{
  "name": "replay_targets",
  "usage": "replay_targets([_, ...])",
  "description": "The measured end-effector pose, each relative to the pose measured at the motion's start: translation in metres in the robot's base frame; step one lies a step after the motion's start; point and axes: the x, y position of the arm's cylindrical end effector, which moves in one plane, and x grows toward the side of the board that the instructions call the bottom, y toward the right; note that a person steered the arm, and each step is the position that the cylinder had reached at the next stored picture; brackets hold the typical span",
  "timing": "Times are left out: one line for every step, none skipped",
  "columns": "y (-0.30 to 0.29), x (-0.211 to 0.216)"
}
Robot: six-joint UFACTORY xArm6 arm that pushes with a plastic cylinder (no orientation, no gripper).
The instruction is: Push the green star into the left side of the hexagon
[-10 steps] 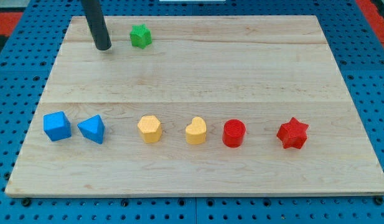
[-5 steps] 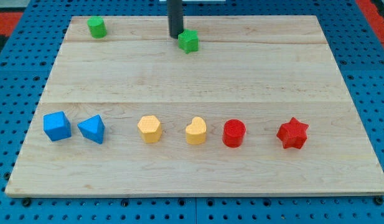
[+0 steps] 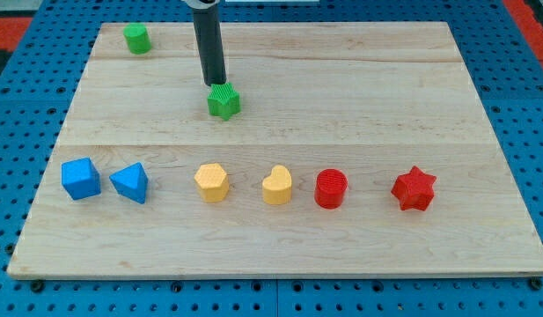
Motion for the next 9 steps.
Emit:
replay_targets([-0.045, 0.09])
replay_targets([-0.032, 0.052])
replay_targets([0.015, 0.007])
replay_targets([0.064, 0.015])
replay_targets([0.007, 0.045])
replay_targets([0.053, 0.015])
replay_targets([0.002, 0.017])
replay_targets([0.019, 0.039])
replay_targets([-0.014, 0.047])
